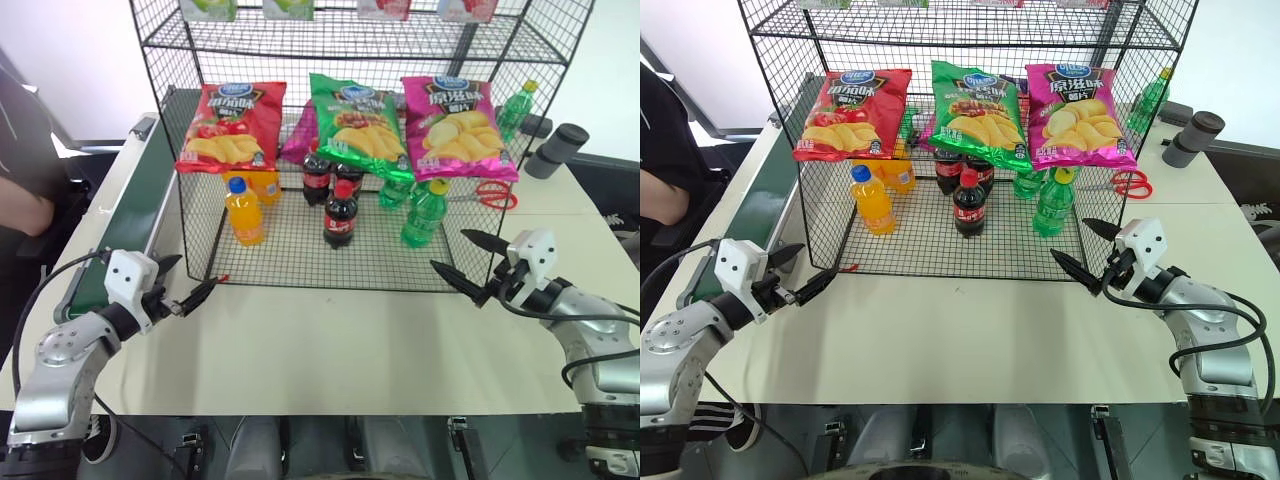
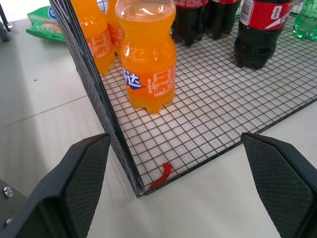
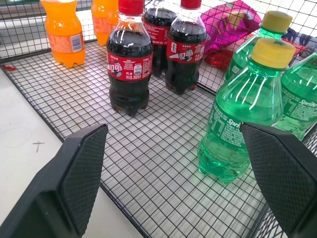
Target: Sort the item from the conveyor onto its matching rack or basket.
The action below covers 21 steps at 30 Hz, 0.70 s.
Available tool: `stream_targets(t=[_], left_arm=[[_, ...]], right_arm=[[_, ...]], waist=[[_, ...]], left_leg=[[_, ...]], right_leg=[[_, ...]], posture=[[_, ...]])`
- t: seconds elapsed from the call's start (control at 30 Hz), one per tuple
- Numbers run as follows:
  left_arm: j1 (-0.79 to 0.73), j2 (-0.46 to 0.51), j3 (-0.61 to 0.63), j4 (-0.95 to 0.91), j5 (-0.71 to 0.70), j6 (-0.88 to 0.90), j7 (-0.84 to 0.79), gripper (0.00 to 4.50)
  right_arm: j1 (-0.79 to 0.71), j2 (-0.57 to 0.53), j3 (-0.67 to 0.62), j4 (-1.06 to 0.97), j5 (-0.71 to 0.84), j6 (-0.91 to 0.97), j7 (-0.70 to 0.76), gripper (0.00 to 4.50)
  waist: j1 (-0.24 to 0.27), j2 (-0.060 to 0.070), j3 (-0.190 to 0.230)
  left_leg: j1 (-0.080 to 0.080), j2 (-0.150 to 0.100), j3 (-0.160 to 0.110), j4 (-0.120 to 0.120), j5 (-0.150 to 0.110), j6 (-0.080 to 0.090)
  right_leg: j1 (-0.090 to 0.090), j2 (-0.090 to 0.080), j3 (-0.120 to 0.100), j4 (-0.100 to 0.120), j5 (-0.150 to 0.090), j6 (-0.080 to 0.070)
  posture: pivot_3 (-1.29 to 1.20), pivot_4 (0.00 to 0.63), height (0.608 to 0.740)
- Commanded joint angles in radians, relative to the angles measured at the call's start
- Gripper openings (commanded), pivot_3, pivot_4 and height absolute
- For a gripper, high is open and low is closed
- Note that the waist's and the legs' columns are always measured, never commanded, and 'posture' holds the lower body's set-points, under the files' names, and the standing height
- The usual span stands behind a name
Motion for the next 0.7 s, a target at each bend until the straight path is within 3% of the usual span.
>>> stream_targets(t=[0.03,0.7], left_arm=[[-0.02,-0.001,0.006,-0.004,0.004,-0.024,0.003,4.5],[-0.029,-0.026,-0.016,0.004,0.011,-0.03,0.016,4.5]], right_arm=[[0.002,-0.001,-0.012,-0.034,0.001,-0.009,-0.007,4.44],[0.009,-0.006,-0.009,-0.041,-0.002,-0.008,-0.009,4.44]], waist=[[0.0,0.0,0.0],[0.0,0.0,0.0]], left_leg=[[0.0,0.0,0.0,0.0,0.0,0.0],[0.0,0.0,0.0,0.0,0.0,0.0]], right_leg=[[0.0,0.0,0.0,0.0,0.0,0.0],[0.0,0.0,0.0,0.0,0.0,0.0]], posture=[[0.0,0.15,0.74],[0.0,0.15,0.74]])
